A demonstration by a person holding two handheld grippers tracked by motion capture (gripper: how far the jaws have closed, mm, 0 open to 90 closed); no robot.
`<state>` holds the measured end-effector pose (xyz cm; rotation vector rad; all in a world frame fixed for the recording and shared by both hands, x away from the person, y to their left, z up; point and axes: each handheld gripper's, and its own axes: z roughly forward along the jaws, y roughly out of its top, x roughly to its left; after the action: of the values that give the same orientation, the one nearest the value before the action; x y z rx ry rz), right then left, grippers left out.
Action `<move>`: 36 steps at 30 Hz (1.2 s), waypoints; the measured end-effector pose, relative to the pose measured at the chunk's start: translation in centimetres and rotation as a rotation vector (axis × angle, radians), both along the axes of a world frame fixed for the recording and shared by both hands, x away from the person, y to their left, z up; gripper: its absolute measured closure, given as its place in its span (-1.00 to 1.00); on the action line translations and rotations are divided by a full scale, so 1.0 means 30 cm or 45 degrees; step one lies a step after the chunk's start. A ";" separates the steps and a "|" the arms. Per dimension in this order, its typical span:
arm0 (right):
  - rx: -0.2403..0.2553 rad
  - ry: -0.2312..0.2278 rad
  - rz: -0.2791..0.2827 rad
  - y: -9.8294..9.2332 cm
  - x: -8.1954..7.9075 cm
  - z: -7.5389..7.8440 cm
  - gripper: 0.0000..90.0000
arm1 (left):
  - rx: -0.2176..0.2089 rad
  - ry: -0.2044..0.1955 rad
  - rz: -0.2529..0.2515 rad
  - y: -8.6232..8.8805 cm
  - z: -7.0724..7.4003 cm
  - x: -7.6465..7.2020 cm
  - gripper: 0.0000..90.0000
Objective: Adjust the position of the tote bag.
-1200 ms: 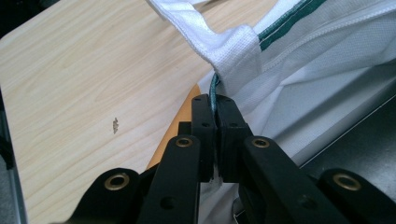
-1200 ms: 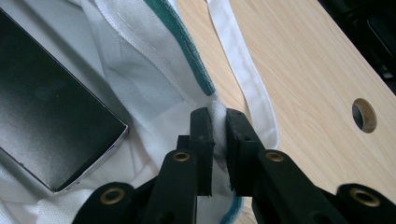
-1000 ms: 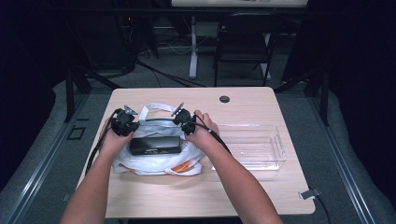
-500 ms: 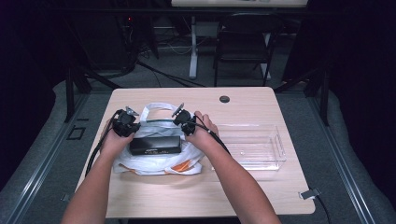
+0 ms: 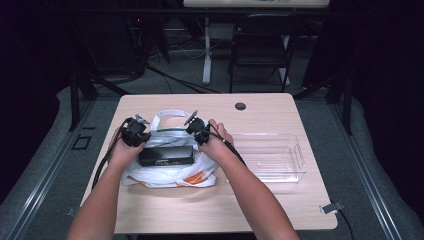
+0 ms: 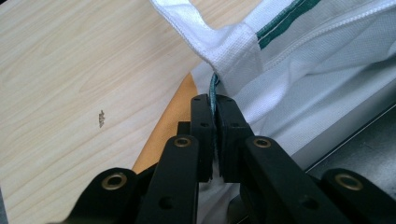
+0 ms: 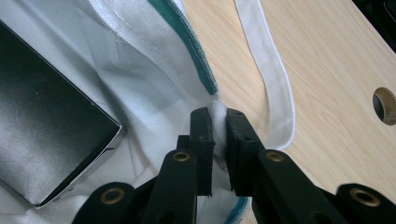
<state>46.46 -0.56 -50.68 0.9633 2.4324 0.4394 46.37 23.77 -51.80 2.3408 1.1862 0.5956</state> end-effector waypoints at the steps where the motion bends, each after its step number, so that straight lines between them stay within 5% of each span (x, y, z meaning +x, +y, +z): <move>1: -0.001 0.000 -0.001 0.000 0.000 0.000 0.83 | -0.003 0.003 0.001 0.004 0.005 -0.001 0.86; 19: 0.010 0.010 -0.013 -0.003 0.003 0.000 0.83 | -0.016 -0.042 -0.004 0.111 0.102 -0.079 0.30; 26: 0.011 0.011 -0.017 -0.003 0.003 0.000 0.83 | 0.068 -0.009 -0.002 0.128 0.099 -0.092 0.37; 36: 0.027 0.005 -0.019 -0.005 0.002 -0.001 0.83 | 0.098 -0.002 0.020 0.118 0.082 -0.076 0.82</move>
<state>46.53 -0.70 -50.70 0.9920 2.4270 0.4595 44.09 27.31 -49.34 2.3964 1.2019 0.6595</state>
